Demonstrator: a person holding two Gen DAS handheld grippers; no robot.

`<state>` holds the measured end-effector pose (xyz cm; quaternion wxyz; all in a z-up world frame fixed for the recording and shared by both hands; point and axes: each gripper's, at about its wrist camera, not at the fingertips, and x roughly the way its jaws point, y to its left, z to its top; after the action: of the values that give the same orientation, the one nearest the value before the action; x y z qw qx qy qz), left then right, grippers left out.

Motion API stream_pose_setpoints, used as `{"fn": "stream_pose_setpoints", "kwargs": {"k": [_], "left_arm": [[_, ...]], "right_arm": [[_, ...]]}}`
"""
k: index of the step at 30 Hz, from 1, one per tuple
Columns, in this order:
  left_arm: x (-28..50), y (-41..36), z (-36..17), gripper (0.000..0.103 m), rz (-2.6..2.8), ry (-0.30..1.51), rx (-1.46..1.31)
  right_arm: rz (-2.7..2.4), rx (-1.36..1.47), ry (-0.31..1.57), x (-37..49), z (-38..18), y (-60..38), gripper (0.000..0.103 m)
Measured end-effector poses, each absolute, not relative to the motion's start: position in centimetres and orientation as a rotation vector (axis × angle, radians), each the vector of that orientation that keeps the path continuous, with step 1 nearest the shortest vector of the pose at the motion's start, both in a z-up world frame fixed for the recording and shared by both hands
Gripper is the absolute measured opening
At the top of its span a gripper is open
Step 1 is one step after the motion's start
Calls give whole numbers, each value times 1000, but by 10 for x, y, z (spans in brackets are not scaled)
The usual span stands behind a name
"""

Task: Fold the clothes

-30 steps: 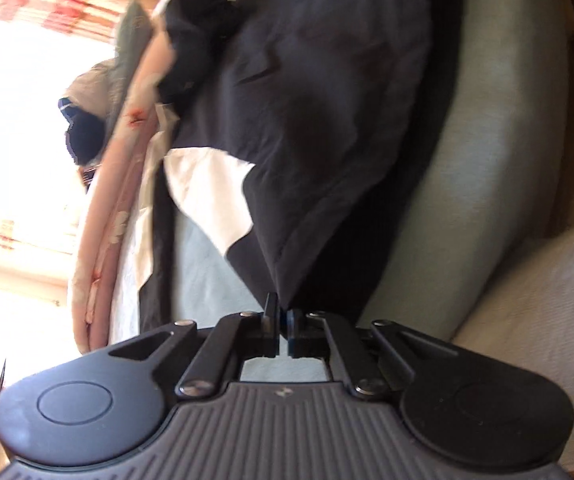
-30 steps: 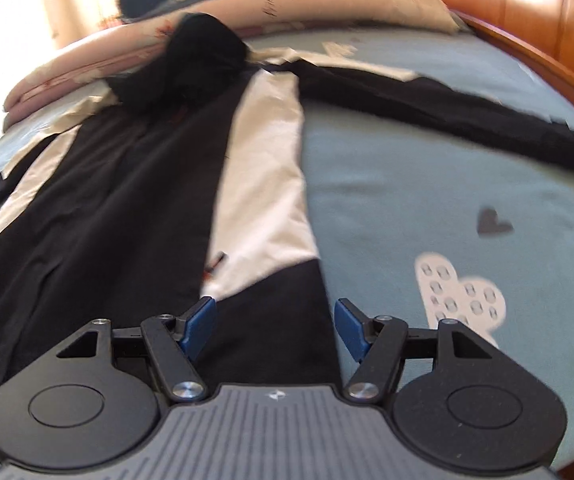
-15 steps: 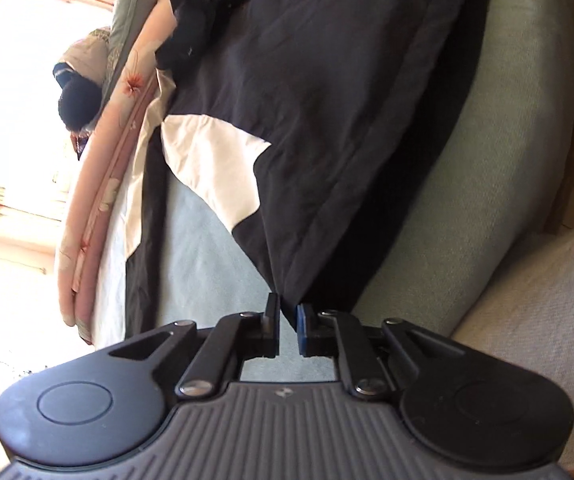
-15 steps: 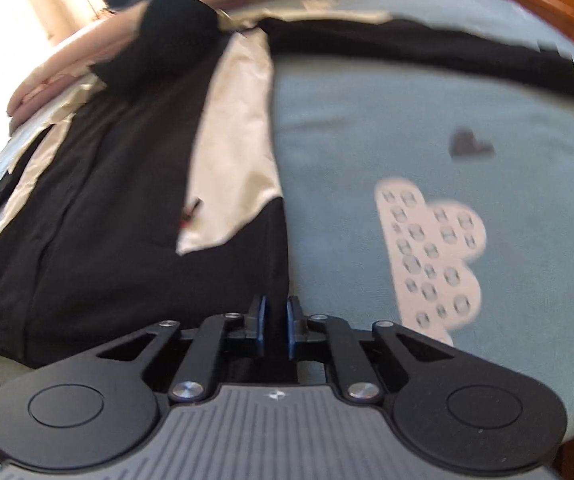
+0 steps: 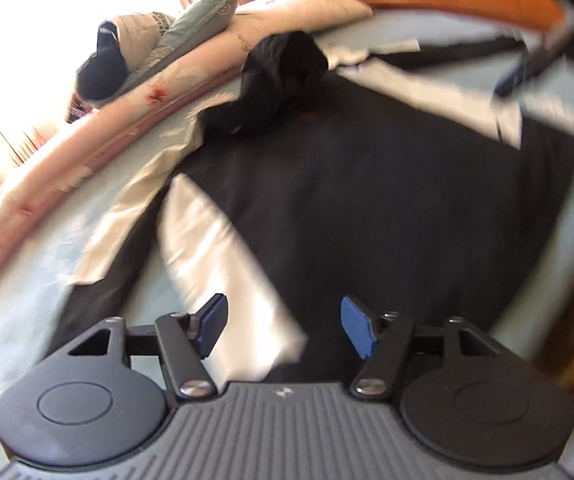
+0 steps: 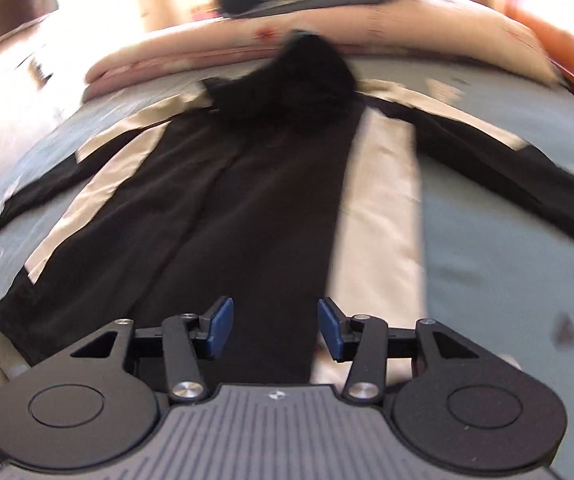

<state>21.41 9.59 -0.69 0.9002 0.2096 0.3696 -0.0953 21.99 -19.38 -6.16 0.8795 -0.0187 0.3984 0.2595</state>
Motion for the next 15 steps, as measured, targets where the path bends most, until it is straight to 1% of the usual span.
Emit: {"fn": "stream_pose_setpoints", "kwargs": {"k": [2,4,7,8,9,10,11,12,14,15], "left_arm": [[262,86,-18,65,-165,797,325],[300,85,-40,65,-167,839,170],[321,87,-82,65,-155,893,30],[318,88,-95,65,-131,908,17],[305,90,-104,65,-119,876,7],[289,93,-107,70,-116,838,-5],[274,96,-110,72,-117,823,-25],[258,100,-112,74,-112,809,-40],[225,102,-114,74,-108,796,-40],[211,102,-114,74,-106,789,-40]], "right_arm": [[557,-91,813,244,-68,-159,57],[538,-119,819,264,-83,-134,58],[523,-117,889,283,-116,-112,58],[515,-123,896,281,-125,-112,59],[523,-139,871,273,-129,-115,62],[541,-166,849,261,-131,-121,70],[553,-183,847,247,-132,-129,75],[562,-194,853,234,-132,-137,75],[580,-216,864,208,-132,-154,80],[590,-231,869,195,-132,-162,80]]}}
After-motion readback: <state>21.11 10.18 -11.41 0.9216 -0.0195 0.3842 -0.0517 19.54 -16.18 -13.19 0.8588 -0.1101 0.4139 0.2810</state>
